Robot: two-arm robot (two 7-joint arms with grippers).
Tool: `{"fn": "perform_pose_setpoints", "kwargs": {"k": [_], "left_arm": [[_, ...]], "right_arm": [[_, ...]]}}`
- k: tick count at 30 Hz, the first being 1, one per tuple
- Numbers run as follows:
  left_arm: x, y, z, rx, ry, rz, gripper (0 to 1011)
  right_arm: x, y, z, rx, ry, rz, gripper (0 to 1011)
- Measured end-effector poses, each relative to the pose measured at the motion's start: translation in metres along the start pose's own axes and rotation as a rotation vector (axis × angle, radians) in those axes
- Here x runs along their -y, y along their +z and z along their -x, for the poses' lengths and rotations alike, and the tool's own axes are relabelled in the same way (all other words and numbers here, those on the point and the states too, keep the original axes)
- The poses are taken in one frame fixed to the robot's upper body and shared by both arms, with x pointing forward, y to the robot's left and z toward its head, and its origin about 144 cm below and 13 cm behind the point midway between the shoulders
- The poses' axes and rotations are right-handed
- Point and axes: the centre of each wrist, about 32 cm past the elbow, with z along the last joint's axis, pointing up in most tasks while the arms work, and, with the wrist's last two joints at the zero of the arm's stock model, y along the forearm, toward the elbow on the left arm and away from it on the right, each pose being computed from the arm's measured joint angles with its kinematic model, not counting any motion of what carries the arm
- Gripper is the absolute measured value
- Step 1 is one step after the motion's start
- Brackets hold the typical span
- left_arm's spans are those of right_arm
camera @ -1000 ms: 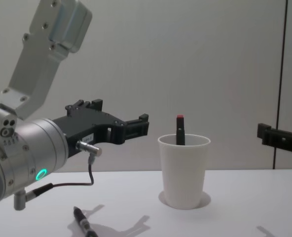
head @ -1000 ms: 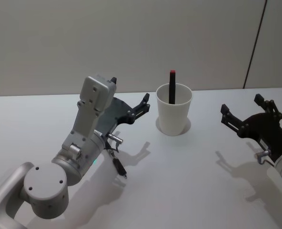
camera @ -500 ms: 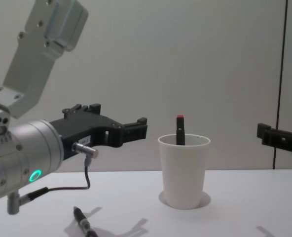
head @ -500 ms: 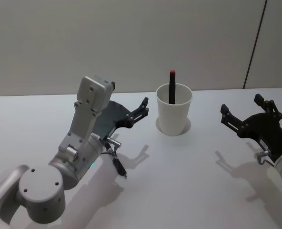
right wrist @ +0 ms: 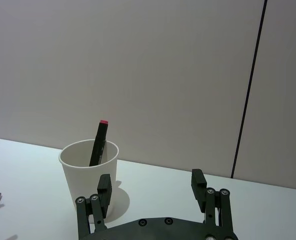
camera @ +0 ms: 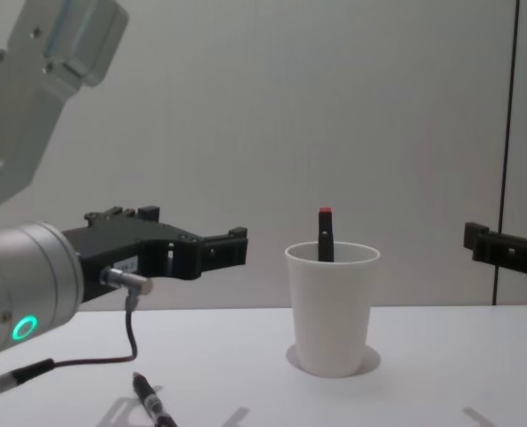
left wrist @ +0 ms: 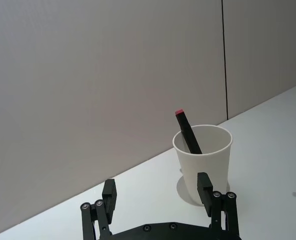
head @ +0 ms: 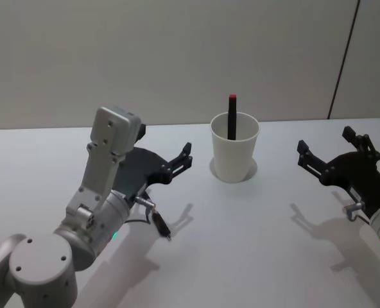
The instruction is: Place the pen into the pen holder.
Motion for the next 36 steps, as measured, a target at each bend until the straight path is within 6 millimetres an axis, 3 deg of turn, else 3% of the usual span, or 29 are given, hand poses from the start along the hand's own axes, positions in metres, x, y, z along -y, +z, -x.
{"fn": "perform_pose_setpoints", "kwargs": {"k": [16, 36], "left_arm": [[-0.019, 0.008, 0.011, -0.068, 0.024, -0.097, 1003], [-0.019, 0.007, 0.032, -0.163, 0.083, -0.227, 1003]], "right_arm": [[0.000, 0.000, 0.000, 0.000, 0.000, 0.000, 1001], [0.000, 0.000, 0.000, 0.000, 0.000, 0.000, 1001]]}}
